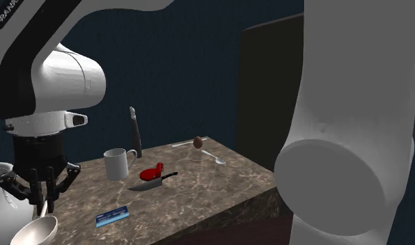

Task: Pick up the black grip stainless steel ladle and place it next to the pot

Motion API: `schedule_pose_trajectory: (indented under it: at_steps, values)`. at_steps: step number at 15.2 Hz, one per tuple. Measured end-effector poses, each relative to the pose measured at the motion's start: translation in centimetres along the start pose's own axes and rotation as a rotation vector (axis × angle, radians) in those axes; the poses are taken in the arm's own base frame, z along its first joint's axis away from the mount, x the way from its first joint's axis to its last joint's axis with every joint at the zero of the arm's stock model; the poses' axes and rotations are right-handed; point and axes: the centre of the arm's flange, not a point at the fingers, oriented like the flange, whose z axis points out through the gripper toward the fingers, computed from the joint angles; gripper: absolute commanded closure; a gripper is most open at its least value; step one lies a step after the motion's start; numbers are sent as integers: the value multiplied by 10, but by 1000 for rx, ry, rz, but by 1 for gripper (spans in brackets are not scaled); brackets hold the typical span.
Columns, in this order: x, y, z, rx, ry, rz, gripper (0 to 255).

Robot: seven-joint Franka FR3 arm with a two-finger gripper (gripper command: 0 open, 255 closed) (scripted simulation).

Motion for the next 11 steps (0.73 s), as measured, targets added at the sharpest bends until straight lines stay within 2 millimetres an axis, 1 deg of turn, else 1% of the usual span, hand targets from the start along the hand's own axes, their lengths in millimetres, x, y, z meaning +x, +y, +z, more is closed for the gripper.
schedule_pose_trajectory:
  at_steps: [11]
  values:
    - [2,7,58,0,0,0,255]
